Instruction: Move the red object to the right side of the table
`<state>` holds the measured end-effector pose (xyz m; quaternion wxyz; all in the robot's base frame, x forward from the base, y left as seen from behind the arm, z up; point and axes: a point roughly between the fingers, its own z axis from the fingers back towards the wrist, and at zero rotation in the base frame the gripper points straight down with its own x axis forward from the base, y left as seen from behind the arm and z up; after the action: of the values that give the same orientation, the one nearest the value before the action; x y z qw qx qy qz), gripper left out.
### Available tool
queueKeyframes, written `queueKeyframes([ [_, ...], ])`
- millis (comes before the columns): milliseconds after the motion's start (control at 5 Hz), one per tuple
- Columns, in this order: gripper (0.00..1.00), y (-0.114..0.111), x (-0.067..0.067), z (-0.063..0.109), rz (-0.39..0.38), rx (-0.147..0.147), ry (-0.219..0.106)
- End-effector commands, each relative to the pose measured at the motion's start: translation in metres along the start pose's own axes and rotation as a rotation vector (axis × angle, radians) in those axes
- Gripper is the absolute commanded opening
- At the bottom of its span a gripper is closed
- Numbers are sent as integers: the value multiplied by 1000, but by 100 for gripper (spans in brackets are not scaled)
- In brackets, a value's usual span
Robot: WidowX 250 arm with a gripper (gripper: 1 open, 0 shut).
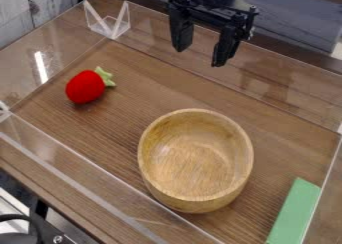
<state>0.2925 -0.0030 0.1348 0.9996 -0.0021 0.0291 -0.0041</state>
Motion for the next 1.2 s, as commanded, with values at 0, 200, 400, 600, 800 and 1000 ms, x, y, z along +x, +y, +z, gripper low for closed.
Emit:
queueKeyframes([
  [0,100,4,-6,-12,-13,-4,28],
  [200,100,36,-23,-20,-57,1,14],
  [400,100,77,-38,-24,-82,15,-26],
  [600,100,116,-50,-28,-94,37,-69],
  [800,100,148,-60,-34,-129,46,-118],
  [1000,100,167,-65,-43,-131,35,-146],
])
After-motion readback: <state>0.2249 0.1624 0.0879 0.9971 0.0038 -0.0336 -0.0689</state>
